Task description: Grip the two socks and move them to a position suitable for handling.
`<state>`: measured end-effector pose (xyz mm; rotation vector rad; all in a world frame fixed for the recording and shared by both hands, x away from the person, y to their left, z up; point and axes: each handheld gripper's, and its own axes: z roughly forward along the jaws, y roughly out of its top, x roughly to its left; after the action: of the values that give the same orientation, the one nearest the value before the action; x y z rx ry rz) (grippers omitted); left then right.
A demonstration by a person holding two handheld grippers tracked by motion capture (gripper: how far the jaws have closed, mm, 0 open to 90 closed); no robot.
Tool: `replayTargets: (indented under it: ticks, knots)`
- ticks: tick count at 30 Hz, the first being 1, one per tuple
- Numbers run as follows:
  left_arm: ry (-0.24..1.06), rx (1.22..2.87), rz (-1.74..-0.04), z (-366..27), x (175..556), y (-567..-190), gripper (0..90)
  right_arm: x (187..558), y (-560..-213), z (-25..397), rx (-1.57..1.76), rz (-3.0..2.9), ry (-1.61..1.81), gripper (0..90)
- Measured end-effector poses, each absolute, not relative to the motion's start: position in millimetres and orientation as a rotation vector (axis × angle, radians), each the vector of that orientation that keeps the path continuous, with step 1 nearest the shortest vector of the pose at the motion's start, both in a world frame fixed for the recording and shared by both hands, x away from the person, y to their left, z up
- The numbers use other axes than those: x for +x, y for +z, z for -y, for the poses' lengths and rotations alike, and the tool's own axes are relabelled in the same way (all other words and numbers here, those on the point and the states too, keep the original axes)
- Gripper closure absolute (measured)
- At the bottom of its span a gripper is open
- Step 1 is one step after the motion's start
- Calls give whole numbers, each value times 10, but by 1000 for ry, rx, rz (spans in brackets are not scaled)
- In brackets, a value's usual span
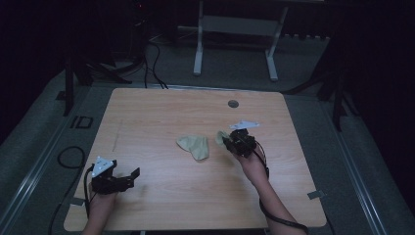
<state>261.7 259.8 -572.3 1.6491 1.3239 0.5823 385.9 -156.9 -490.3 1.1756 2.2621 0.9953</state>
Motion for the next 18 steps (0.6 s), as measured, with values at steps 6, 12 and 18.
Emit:
replayTargets:
  ticks: [6,12,18]
  knots:
    - [575,1657,-1322,-2598,2621,-5727,11,3554,-4670,1587,1084,-2255,1075,763]
    - [568,1669,-1320,-2579,2629,-5741,11,3165,-4487,1598,1012,-2259,1126,763]
    - [582,1667,-1306,-2563,2621,-5727,11,2887,-4458,1626,977,-2246,1149,763]
